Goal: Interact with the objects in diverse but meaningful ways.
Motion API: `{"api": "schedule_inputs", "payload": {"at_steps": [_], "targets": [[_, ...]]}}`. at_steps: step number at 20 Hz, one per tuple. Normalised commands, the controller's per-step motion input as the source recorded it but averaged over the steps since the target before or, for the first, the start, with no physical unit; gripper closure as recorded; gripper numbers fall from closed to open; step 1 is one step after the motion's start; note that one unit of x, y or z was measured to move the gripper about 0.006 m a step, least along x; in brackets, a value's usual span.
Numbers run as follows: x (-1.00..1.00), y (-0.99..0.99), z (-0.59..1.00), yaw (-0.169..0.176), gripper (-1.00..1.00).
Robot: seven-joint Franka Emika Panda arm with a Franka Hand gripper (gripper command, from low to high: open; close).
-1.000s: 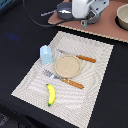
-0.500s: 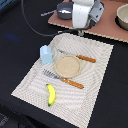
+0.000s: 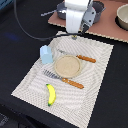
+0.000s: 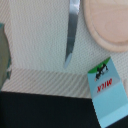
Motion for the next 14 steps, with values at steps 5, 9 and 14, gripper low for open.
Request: {"api": "schedule_inputs", "payload": {"at_steps": [5, 9, 14], "targets": [[-0.60, -0.35, -0.14, 0.054, -1.00], [-0.58, -0.42, -0.36, 0.052, -1.00], [-0.59, -0.33, -0.36, 0.090, -1.00]]}}
